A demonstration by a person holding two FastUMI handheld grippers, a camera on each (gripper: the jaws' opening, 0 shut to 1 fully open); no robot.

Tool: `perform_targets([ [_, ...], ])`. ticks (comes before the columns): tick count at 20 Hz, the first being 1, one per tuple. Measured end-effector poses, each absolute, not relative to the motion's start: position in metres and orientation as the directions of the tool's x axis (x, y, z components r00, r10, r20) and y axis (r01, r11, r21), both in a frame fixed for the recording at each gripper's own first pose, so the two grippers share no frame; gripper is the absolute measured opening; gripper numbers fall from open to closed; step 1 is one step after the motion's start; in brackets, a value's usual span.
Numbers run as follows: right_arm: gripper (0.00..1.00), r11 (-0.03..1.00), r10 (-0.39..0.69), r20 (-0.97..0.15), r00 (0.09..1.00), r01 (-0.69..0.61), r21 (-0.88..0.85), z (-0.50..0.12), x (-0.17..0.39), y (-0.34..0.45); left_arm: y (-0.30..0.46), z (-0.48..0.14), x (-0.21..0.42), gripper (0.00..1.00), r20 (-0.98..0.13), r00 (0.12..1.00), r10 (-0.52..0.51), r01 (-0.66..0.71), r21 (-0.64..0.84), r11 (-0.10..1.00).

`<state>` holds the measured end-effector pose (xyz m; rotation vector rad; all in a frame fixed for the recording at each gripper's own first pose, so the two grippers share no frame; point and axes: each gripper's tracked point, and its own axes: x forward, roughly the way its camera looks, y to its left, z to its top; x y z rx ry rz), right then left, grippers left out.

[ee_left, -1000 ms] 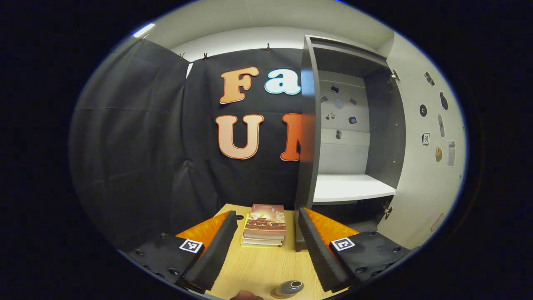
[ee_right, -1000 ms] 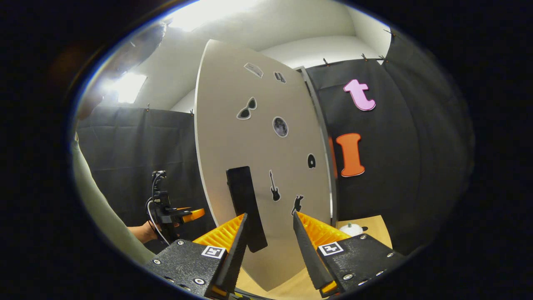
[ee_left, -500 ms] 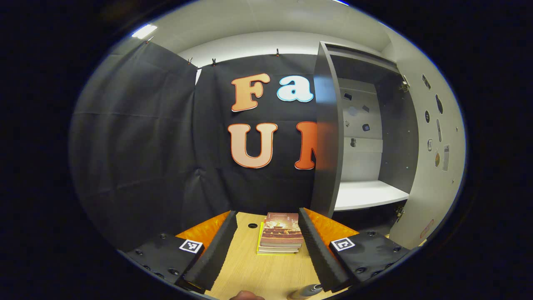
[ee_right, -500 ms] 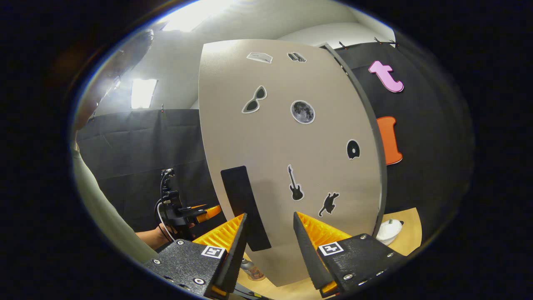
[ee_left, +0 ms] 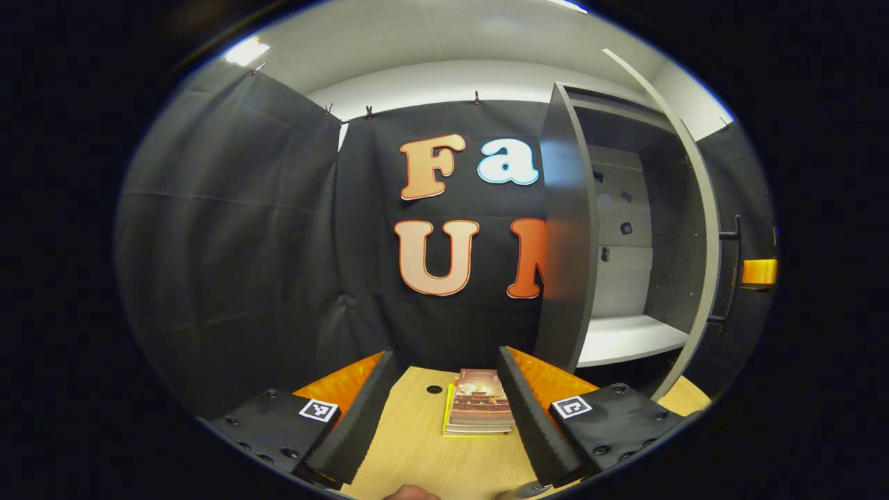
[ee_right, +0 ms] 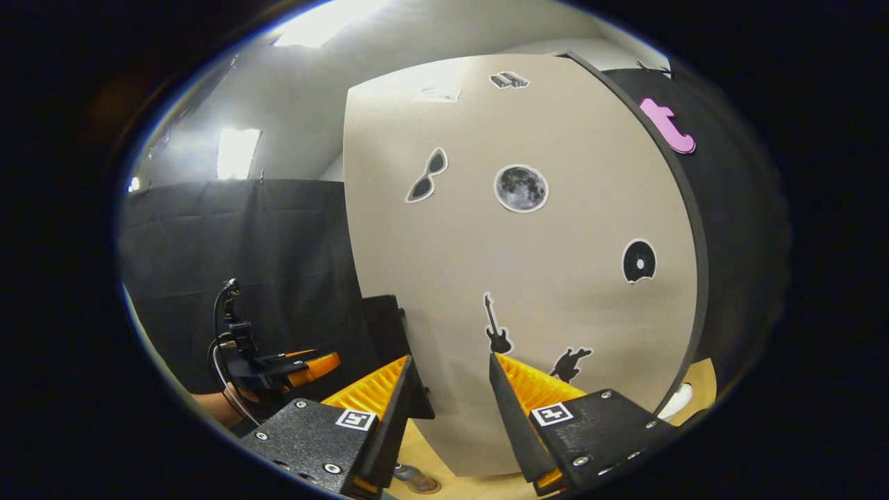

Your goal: Open the cabinet door with the right hand, grasp the bottle in the cabinet with the left hand and place it on the coaster, then close the cabinet door with the right hand.

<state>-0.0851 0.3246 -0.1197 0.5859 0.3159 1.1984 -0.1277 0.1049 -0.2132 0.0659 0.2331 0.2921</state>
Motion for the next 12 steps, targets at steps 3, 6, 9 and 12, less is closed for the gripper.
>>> perform_targets([
  [3,0.67,0.247,0.937,0.069,0.341,-0.791,0.559,-0.120,-0.086,0.338,0.110,-0.215,-0.127,0.96,-0.216,0.932,0.292,-0.279,0.091,0.956],
  [6,0.67,0.286,0.926,0.060,0.372,-0.797,0.532,-0.119,-0.084,0.342,0.114,-0.214,-0.125,0.96,-0.208,0.934,0.291,-0.276,0.095,0.956],
  [9,0.68,0.335,0.912,0.043,0.409,-0.799,0.498,-0.118,-0.081,0.343,0.114,-0.210,-0.119,0.96,-0.197,0.938,0.284,-0.273,0.084,0.958],
  [12,0.70,0.388,0.895,0.011,0.446,-0.791,0.473,-0.118,-0.079,0.346,0.102,-0.215,-0.111,0.94,-0.209,0.942,0.264,-0.260,0.045,0.965],
])
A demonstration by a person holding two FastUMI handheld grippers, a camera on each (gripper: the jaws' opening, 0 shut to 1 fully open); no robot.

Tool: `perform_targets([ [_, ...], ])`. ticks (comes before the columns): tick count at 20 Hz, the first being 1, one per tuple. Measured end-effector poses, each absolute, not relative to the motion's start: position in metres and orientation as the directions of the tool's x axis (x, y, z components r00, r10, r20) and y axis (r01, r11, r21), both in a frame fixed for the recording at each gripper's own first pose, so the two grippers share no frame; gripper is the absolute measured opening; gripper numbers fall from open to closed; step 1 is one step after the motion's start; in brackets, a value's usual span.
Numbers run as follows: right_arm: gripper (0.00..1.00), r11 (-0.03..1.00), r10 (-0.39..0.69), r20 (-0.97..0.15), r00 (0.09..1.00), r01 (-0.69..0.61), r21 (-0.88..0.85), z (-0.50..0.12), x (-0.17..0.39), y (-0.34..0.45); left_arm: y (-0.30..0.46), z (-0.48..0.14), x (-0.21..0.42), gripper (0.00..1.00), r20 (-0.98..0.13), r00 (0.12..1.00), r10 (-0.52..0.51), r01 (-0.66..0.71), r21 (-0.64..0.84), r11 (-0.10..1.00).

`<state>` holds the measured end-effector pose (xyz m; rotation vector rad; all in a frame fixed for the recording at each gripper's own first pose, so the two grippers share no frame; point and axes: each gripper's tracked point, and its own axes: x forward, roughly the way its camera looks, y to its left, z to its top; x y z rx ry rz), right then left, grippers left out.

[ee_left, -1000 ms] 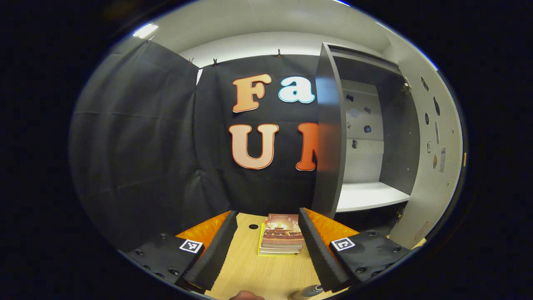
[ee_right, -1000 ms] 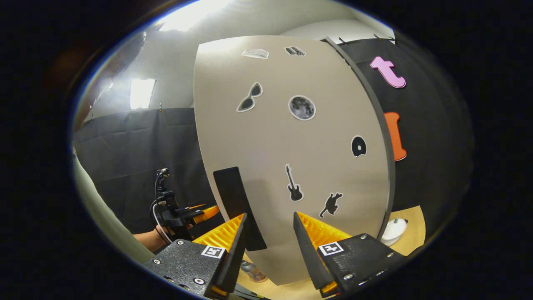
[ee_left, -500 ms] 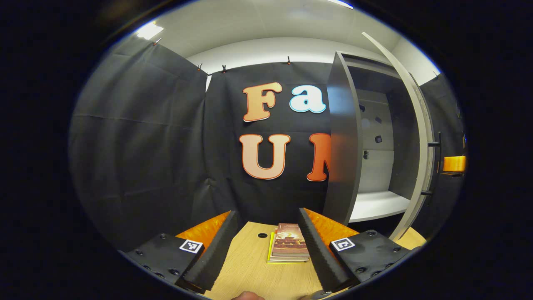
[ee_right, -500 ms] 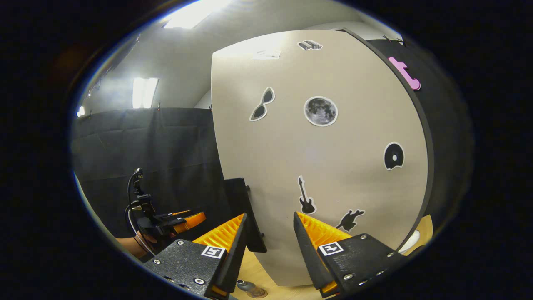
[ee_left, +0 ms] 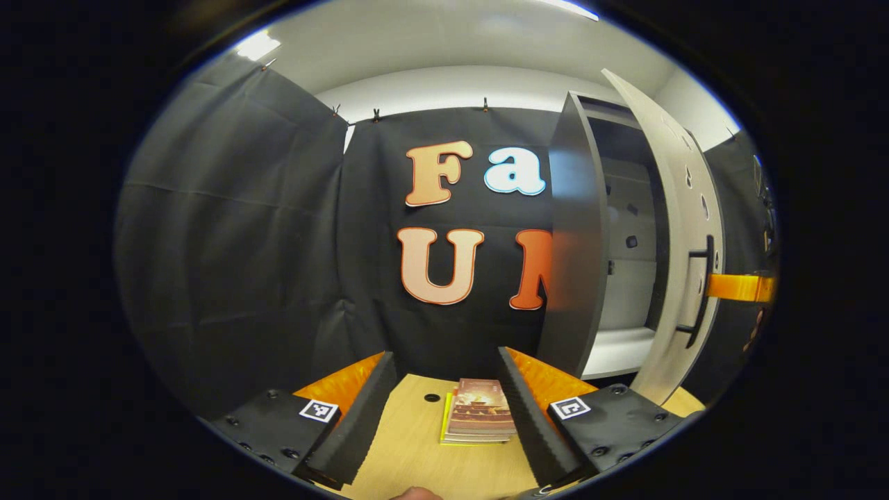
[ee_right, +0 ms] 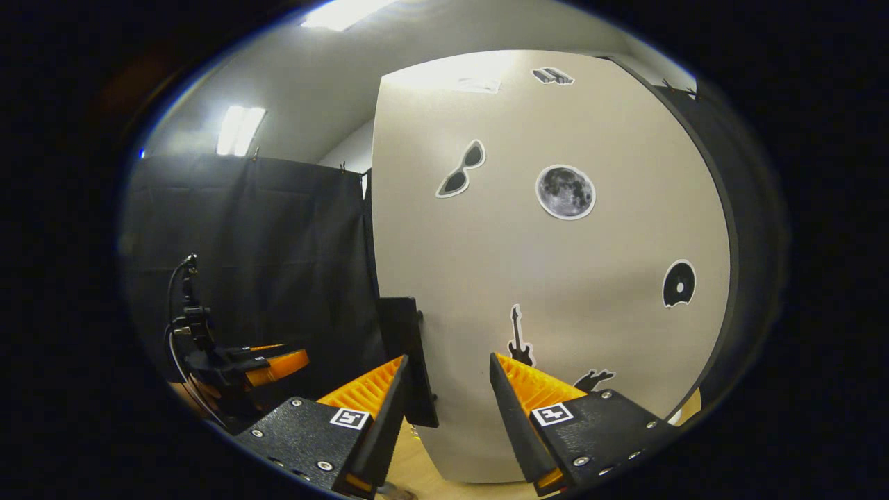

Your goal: Open the cabinet door with the right hand, grasp the bottle in the cabinet with the left hand and place it on the coaster, then close the cabinet door with the right hand.

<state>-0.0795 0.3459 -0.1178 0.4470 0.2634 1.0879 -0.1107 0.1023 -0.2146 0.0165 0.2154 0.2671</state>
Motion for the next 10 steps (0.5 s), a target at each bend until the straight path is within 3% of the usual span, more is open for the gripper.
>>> perform_targets([
  [1,0.70,0.409,0.887,-0.001,0.462,-0.785,0.465,-0.117,-0.079,0.345,0.101,-0.214,-0.107,0.94,-0.209,0.943,0.260,-0.257,0.042,0.965],
  [2,0.77,0.428,0.880,-0.013,0.475,-0.780,0.456,-0.117,-0.080,0.347,0.099,-0.212,-0.104,0.94,-0.206,0.944,0.257,-0.253,0.042,0.966],
  [3,0.71,0.444,0.873,-0.022,0.487,-0.776,0.447,-0.117,-0.080,0.348,0.097,-0.210,-0.100,0.94,-0.204,0.946,0.251,-0.247,0.045,0.968],
  [10,0.74,0.517,0.837,-0.107,0.536,-0.712,0.475,-0.120,-0.075,0.356,0.087,-0.208,-0.076,0.94,-0.216,0.947,0.237,-0.236,0.029,0.971],
])
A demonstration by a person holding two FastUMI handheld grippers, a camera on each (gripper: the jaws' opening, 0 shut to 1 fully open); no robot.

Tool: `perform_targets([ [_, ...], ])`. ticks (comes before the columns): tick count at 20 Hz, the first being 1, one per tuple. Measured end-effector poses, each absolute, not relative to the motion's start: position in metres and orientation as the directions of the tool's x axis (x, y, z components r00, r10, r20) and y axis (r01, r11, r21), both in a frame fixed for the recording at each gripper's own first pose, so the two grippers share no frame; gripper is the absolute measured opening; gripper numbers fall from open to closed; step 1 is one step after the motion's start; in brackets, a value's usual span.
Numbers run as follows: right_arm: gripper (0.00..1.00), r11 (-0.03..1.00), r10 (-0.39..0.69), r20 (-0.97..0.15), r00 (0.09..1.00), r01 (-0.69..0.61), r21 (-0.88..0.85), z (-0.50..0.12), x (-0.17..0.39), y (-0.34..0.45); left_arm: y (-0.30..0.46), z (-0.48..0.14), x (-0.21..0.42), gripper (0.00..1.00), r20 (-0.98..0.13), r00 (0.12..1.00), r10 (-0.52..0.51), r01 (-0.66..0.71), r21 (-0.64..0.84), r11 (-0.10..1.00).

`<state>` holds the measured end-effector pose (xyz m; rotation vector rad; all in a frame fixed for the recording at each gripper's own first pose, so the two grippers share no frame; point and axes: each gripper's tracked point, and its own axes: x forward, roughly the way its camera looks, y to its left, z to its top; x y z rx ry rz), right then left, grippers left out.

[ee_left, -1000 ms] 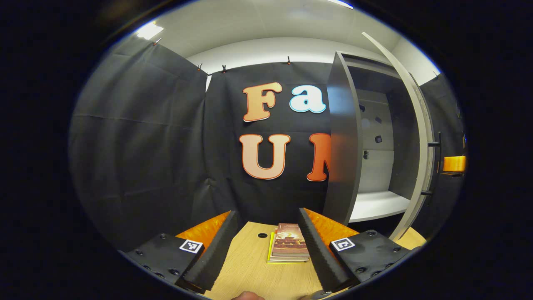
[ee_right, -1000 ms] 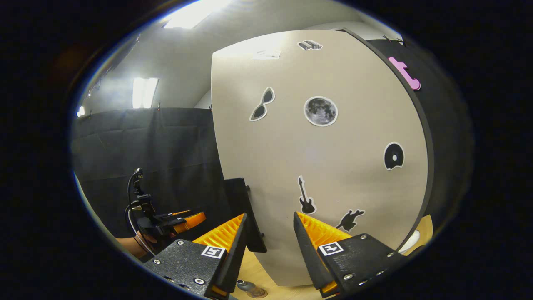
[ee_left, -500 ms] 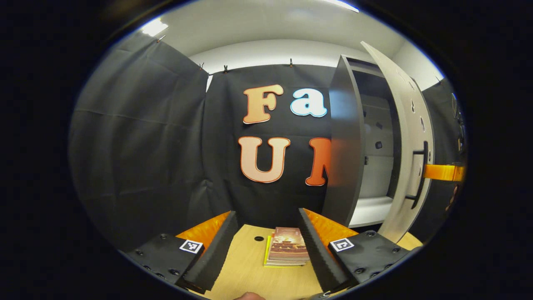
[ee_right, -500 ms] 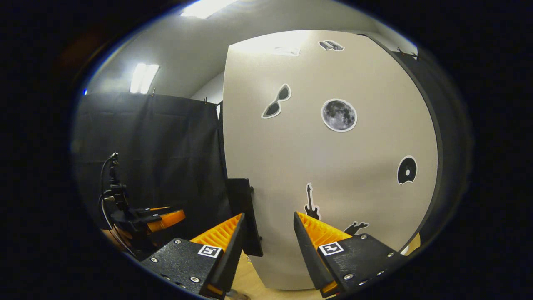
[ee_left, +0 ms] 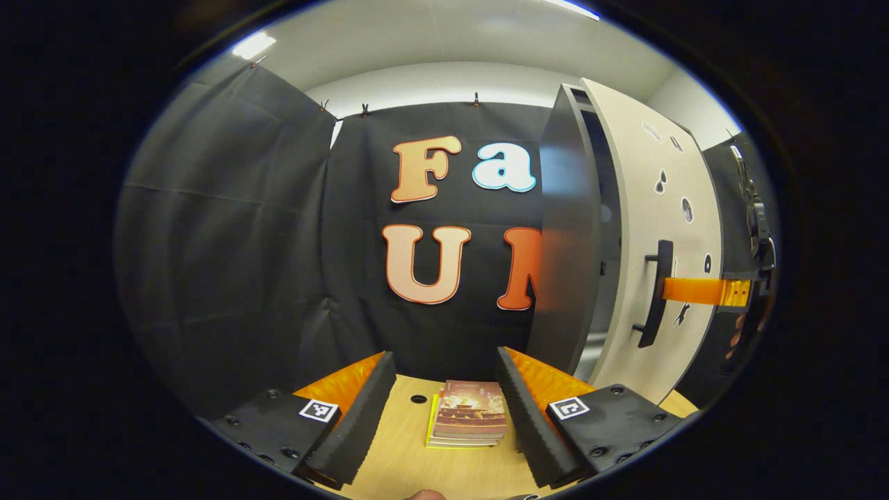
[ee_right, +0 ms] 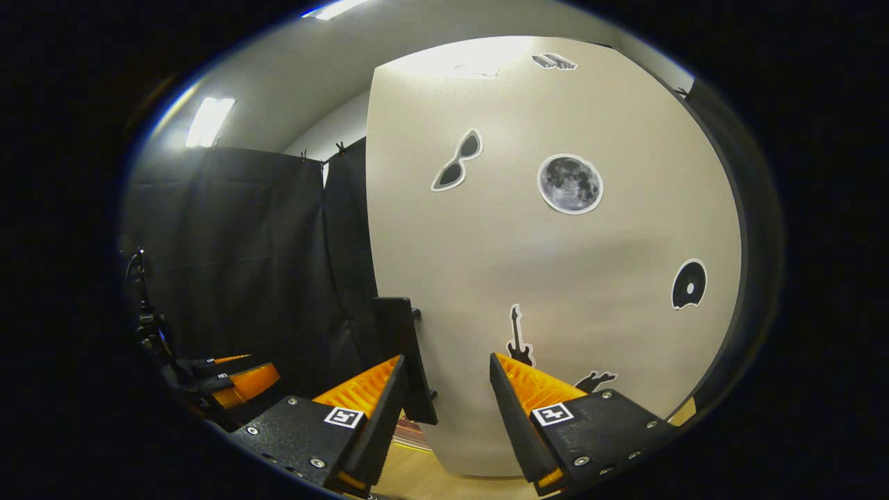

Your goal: Open the cabinet door with the right hand, grasp the bottle in the cabinet with the left hand and place it on the coaster, then close the cabinet door with the right hand.

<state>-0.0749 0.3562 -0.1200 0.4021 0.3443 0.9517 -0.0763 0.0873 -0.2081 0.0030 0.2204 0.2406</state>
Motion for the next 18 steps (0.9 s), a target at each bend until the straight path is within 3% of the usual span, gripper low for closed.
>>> perform_targets([
  [6,0.74,0.572,0.798,-0.111,0.592,-0.686,0.450,-0.114,-0.057,0.332,0.050,-0.196,-0.051,0.94,-0.235,0.957,0.172,-0.185,-0.034,0.982],
  [18,0.74,0.747,0.628,-0.049,0.777,-0.583,0.320,-0.053,-0.010,0.129,-0.004,-0.106,-0.020,0.94,-0.170,0.974,0.153,-0.156,-0.009,0.988],
])
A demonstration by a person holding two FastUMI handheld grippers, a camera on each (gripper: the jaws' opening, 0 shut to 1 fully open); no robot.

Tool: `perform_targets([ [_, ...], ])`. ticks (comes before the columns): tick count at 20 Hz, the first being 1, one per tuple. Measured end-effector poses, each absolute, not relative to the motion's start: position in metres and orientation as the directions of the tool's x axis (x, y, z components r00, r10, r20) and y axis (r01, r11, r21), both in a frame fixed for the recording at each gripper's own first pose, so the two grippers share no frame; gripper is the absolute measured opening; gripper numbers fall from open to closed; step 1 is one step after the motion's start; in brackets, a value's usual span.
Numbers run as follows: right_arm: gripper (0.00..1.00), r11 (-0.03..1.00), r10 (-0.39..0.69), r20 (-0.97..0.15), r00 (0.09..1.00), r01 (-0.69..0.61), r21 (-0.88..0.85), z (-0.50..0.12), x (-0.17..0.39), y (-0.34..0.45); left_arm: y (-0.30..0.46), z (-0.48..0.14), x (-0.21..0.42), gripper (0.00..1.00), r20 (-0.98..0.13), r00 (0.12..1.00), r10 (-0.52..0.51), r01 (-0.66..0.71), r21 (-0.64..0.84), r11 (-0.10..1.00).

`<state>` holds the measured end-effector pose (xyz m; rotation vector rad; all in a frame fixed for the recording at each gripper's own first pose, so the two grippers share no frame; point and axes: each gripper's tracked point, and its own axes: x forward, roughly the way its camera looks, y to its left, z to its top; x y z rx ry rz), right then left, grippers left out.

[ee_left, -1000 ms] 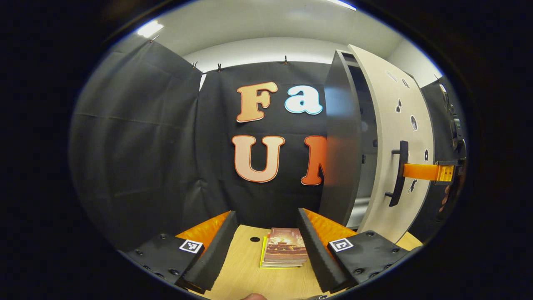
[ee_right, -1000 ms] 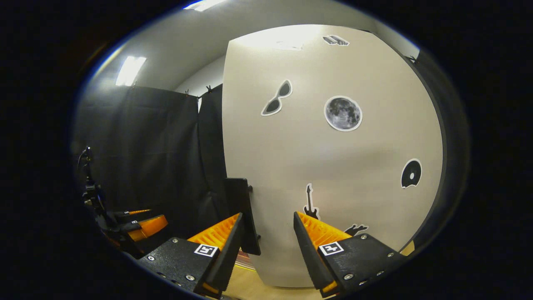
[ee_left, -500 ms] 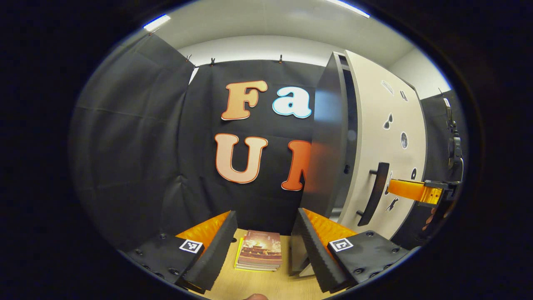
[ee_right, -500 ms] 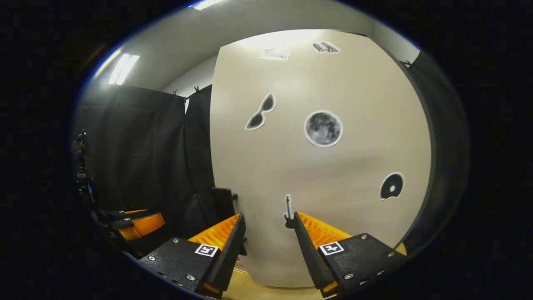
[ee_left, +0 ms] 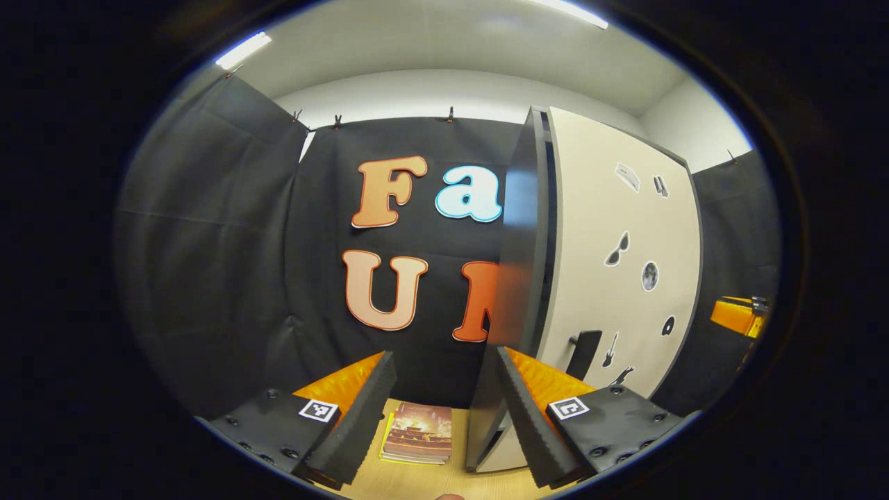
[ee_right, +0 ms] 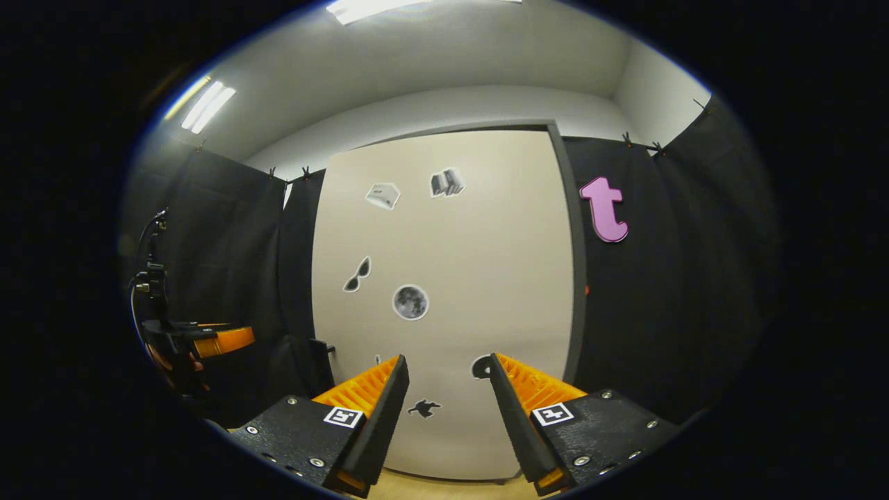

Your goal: Open the cabinet door with the right hand, grasp the bottle in the cabinet with the left hand and place it on the coaster, then close the cabinet door with the right hand.

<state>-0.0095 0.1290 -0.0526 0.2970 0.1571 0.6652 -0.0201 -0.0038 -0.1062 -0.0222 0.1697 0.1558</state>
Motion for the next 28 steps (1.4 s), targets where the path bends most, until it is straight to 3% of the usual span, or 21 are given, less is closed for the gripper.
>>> perform_targets([
  [8,0.74,0.833,0.521,0.063,0.851,-0.523,0.179,0.004,-0.006,0.038,0.009,-0.018,-0.018,0.93,-0.030,0.978,0.205,-0.204,0.013,0.979],
  [18,0.77,0.864,0.466,0.113,0.878,-0.479,0.157,0.053,-0.009,0.019,0.010,0.067,-0.024,0.93,0.089,0.973,0.215,-0.218,0.030,0.975],
  [21,0.83,0.858,0.465,0.126,0.876,-0.481,0.179,0.066,-0.015,0.025,0.002,0.078,-0.024,0.93,0.093,0.975,0.202,-0.203,0.003,0.979],
  [28,0.83,0.863,0.464,0.149,0.873,-0.484,0.146,0.072,-0.030,0.032,0.009,0.071,-0.031,0.93,0.066,0.983,0.169,-0.169,-0.017,0.986],
])
